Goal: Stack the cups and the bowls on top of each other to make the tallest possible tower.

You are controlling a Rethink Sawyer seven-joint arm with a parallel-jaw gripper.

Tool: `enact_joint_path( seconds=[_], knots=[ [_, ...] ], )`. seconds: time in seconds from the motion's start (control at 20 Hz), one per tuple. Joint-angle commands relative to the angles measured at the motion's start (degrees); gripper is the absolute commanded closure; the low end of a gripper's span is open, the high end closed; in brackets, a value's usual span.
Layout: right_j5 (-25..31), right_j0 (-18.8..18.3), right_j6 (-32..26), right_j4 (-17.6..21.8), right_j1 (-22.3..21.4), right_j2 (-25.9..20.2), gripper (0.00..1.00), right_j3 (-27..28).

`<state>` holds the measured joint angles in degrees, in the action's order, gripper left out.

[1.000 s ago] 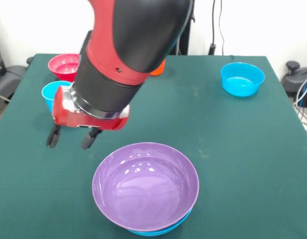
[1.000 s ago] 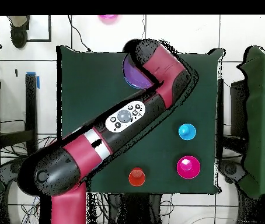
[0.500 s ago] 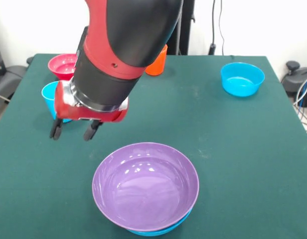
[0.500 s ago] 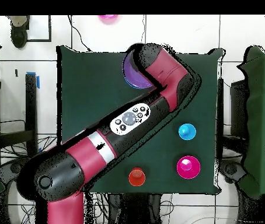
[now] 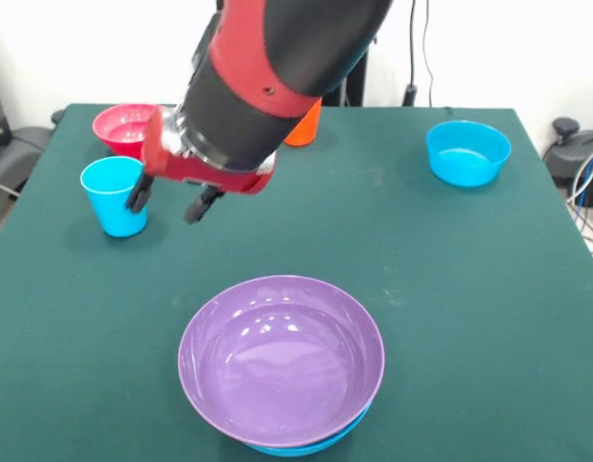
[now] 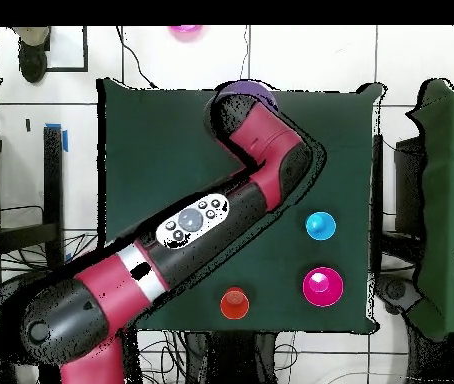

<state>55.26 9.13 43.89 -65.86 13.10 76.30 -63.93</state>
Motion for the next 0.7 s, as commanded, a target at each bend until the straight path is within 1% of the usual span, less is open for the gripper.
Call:
enact_joint_path(
  seconds=[0.05, 0.3, 0.4, 0.45, 0.5, 0.7],
  knots=[
    [3.7, 5.3, 16.6, 10.4, -5.3, -8.4, 0.0, -11.5],
    [-1.9, 7.9, 13.9, 13.6, -10.3, -13.5, 0.0, -20.3],
    [-4.9, 8.4, 12.9, 14.2, -11.9, -15.8, 0.0, -23.4],
    [-7.3, 8.6, 12.0, 14.3, -12.9, -17.0, 0.0, -25.1],
    [-7.4, 8.7, 11.6, 15.2, -13.3, -17.5, 0.0, -26.1],
    [-11.4, 8.6, 11.0, 18.0, -15.6, -19.9, 0.0, -29.3]
  ],
)
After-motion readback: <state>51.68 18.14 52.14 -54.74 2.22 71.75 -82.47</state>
